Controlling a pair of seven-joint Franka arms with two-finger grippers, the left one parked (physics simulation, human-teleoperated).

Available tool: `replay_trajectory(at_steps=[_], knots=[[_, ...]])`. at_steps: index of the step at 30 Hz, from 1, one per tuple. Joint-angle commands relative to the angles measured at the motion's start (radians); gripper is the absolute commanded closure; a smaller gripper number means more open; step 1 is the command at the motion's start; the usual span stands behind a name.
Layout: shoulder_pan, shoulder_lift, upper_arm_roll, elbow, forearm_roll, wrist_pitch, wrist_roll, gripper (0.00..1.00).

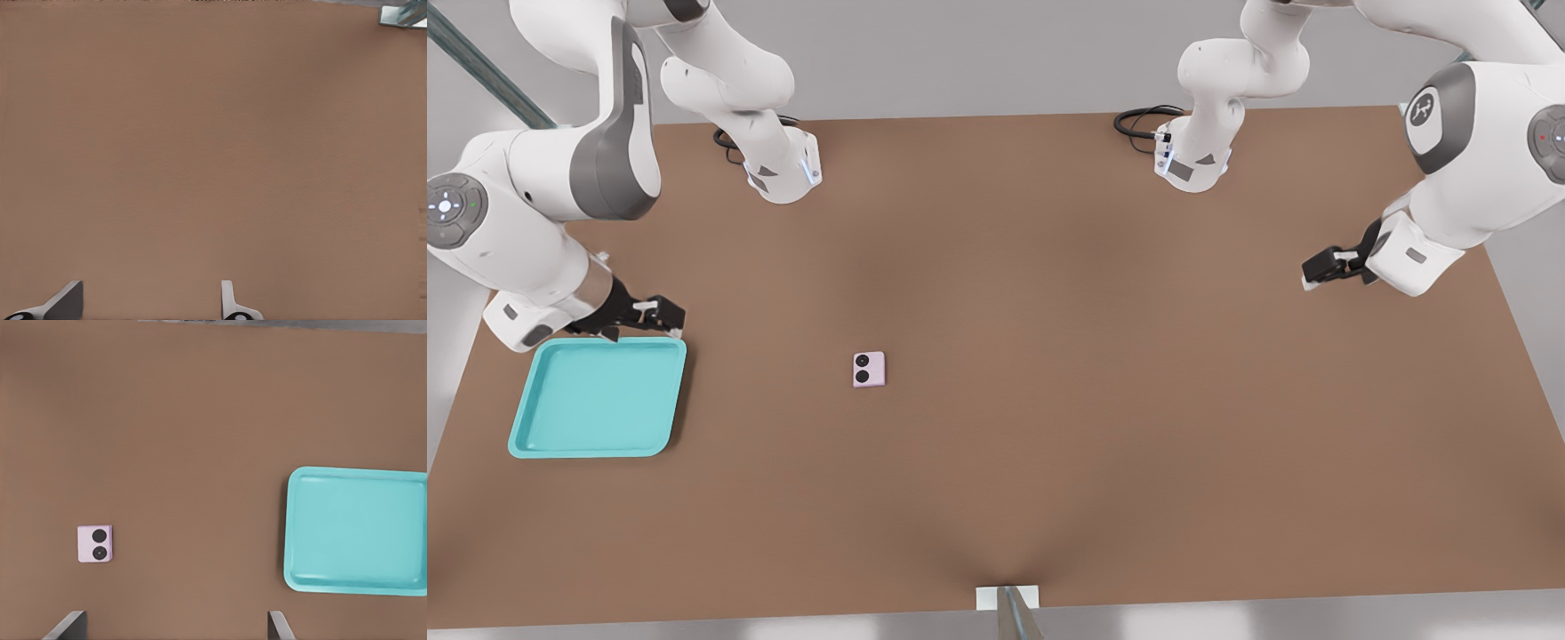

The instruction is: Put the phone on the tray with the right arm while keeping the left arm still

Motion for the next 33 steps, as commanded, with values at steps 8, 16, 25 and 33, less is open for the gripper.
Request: replay_trajectory(at_steps=[8, 16, 25, 33], knots=[[0.117, 0.175, 0.058, -0.08, -0.005, 0.271, 0.173, 0.0], [0.14, 0.263, 0.138, -0.528, 0.001, 0.823, 0.562, 0.0], [0.236, 0.398, 0.138, -0.531, -0.004, 0.961, 0.776, 0.0], [0.201, 0.405, 0.152, -0.586, -0.007, 0.998, 0.675, 0.0]])
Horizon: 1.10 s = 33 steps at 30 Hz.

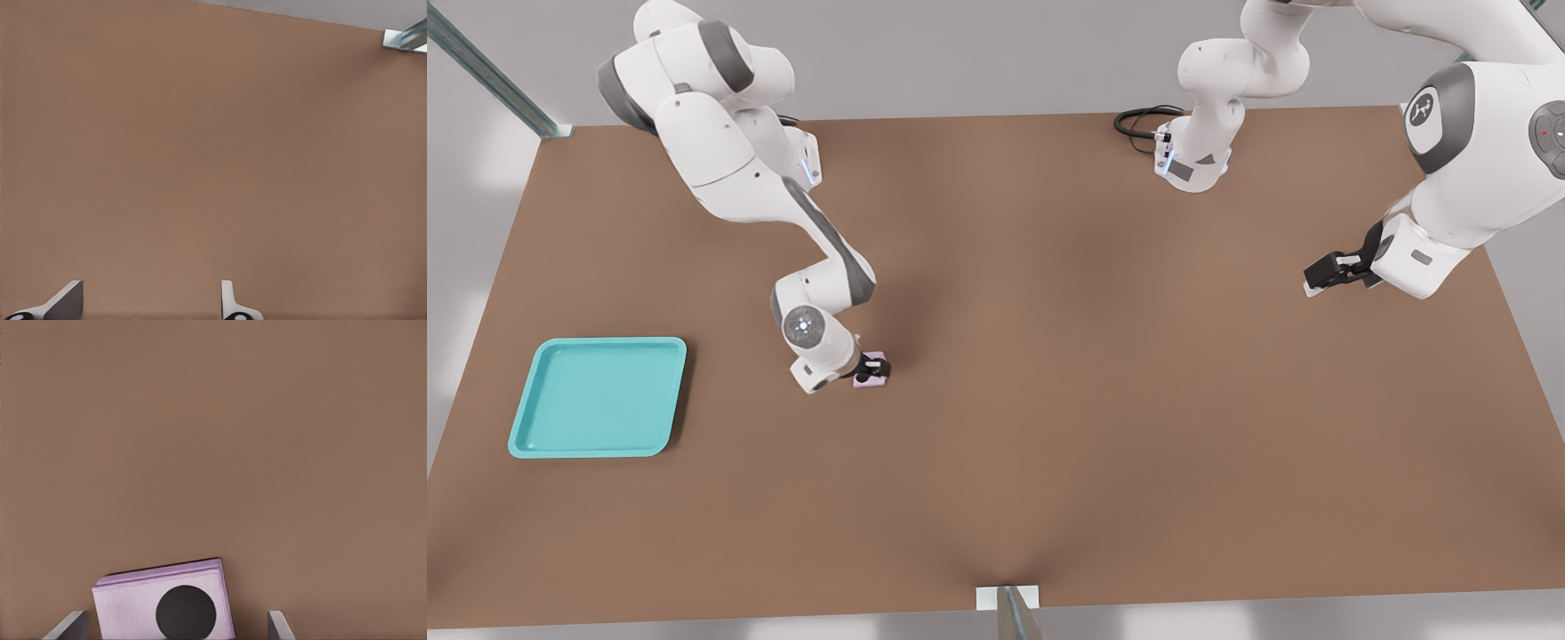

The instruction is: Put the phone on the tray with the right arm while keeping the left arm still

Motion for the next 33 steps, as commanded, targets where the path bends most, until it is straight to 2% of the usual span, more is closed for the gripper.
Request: replay_trajectory(at_steps=[1, 24, 26, 29, 32, 33], knots=[[0.002, 0.002, 0.007, 0.0, 0.001, 0.038, 0.16, 0.0], [0.025, 0.028, 0.011, -0.008, -0.027, 0.047, 0.039, 0.0], [0.027, 0.029, 0.011, -0.008, -0.027, 0.047, 0.038, 0.07], [0.027, 0.037, 0.011, -0.008, -0.028, 0.049, 0.038, 0.08], [0.024, 0.031, 0.011, -0.006, -0.027, 0.053, 0.039, 0.27], [0.021, 0.028, 0.011, -0.005, -0.027, 0.053, 0.038, 0.26]])
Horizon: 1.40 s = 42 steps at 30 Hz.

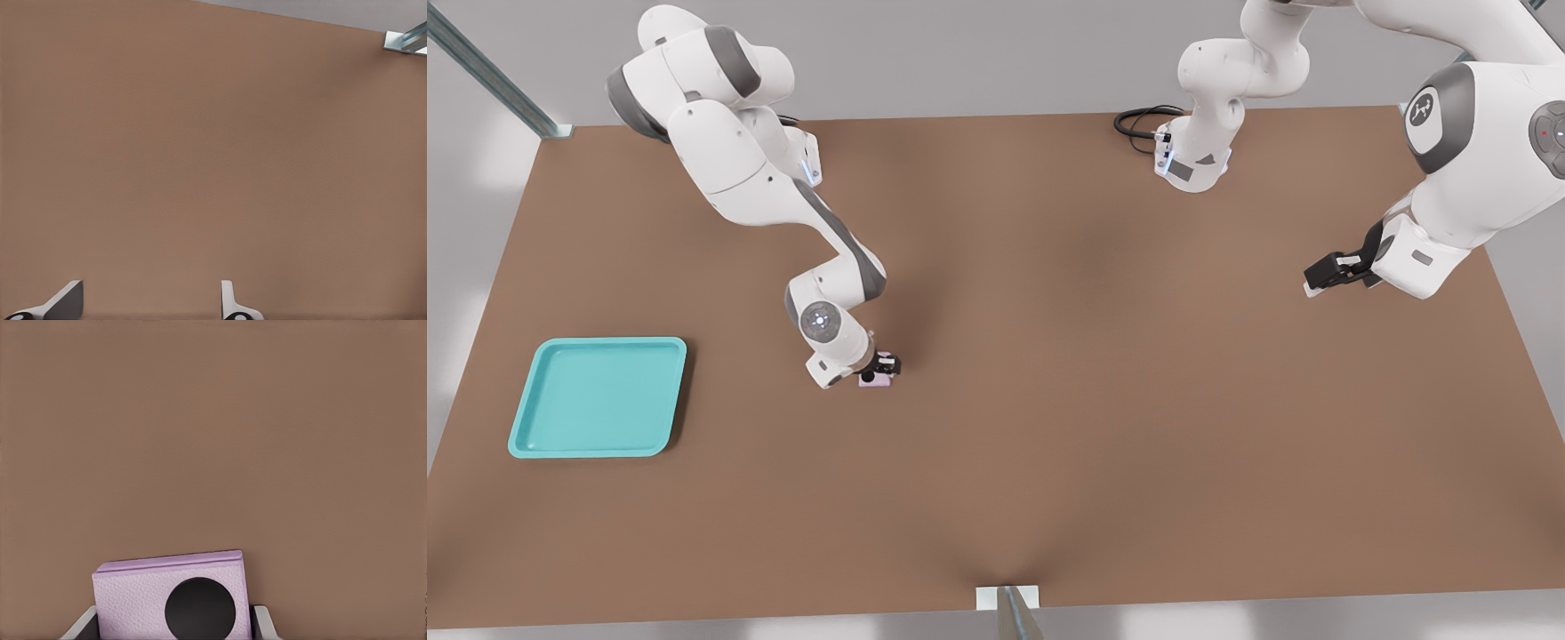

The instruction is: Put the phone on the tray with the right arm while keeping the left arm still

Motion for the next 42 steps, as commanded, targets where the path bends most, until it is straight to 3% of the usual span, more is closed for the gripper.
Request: replay_trajectory(at_steps=[1, 4, 10, 15, 19, 22, 23, 25, 27, 28, 29, 30, 31, 33, 35, 37, 42], knots=[[-0.004, -0.007, 0.0, 0.003, -0.003, 0.0, -0.005, 0.27], [-0.045, -0.068, -0.002, 0.003, -0.005, -0.015, -0.065, 0.26], [-0.328, -0.252, 0.0, -0.029, -0.003, -0.116, -0.396, 0.26], [-0.592, -0.286, -0.005, -0.069, 0.0, -0.118, -0.796, 0.25], [-0.75, -0.295, -0.011, -0.104, 0.0, -0.105, -0.958, 0.25], [-0.816, -0.173, -0.011, -0.052, -0.003, -0.052, -1.063, 0.23], [-0.813, -0.157, -0.011, -0.052, 0.0, -0.05, -1.06, 0.09], [-0.802, -0.134, -0.011, -0.052, 0.003, -0.035, -1.05, 0.0], [-0.765, -0.151, -0.011, -0.018, 0.007, -0.043, -1.045, 0.0], [-0.704, -0.203, -0.044, -0.015, 0.007, -0.055, -1.002, 0.0], [-0.615, -0.266, -0.087, 0.05, 0.007, -0.178, -0.959, 0.0], [-0.478, -0.349, -0.129, 0.201, 0.006, -0.467, -0.781, 0.0], [-0.386, -0.406, -0.137, 0.248, 0.006, -0.562, -0.66, 0.0], [-0.219, -0.404, -0.18, 0.483, 0.004, -0.806, -0.474, 0.0], [-0.179, -0.332, -0.187, 0.721, 0.007, -1.052, -0.461, 0.0], [-0.179, -0.498, -0.203, 0.474, 0.055, -0.949, -0.572, 0.0], [-0.164, -0.492, -0.216, 0.531, 0.047, -1.021, -0.574, 0.0]])
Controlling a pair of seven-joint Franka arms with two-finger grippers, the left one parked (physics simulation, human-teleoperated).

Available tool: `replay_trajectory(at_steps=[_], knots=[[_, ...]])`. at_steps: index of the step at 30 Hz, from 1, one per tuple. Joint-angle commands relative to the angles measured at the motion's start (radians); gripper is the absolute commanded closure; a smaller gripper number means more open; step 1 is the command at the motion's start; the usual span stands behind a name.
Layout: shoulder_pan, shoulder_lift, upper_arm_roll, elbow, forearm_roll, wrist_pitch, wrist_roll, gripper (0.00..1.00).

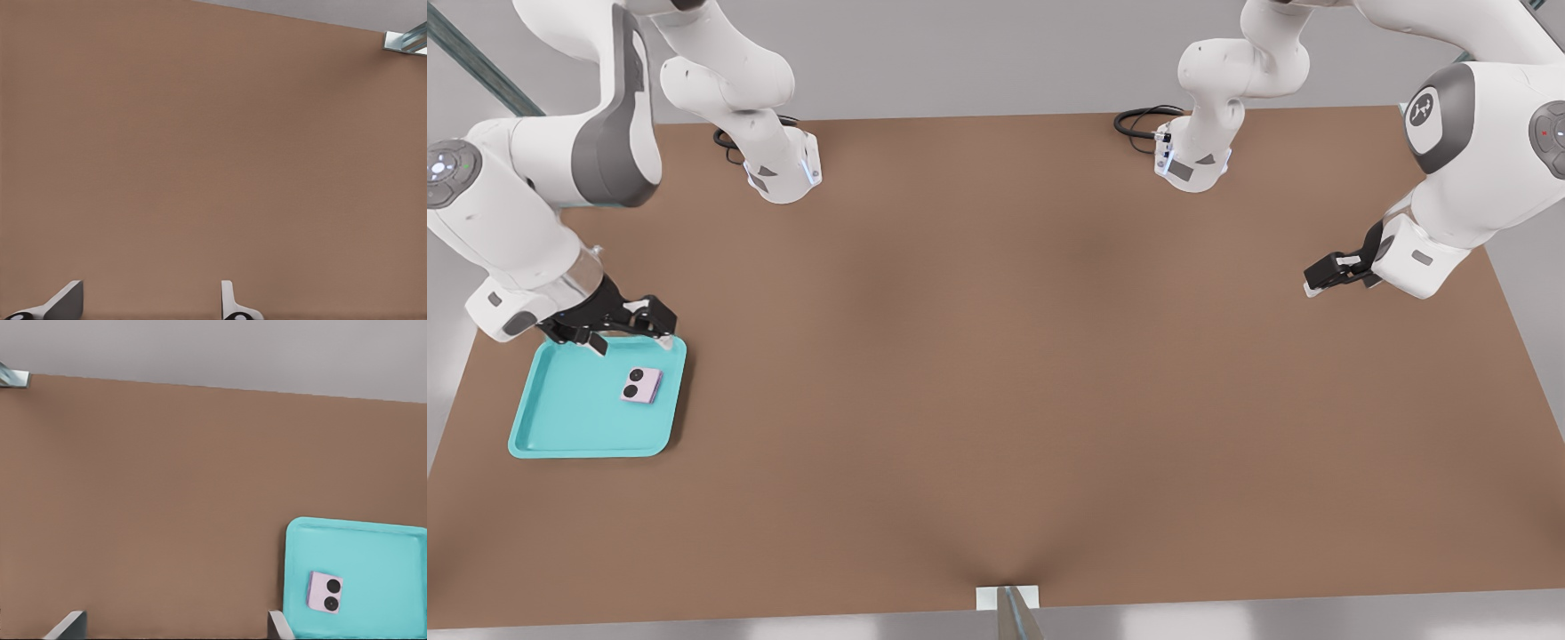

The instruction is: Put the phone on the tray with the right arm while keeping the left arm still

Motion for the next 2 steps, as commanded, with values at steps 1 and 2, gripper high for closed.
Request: replay_trajectory(at_steps=[1, 2], knots=[[0.011, -0.003, 0.0, -0.001, 0.004, -0.15, 0.024, 0.0], [0.011, -0.003, 0.0, -0.001, 0.004, -0.15, 0.024, 0.0]])
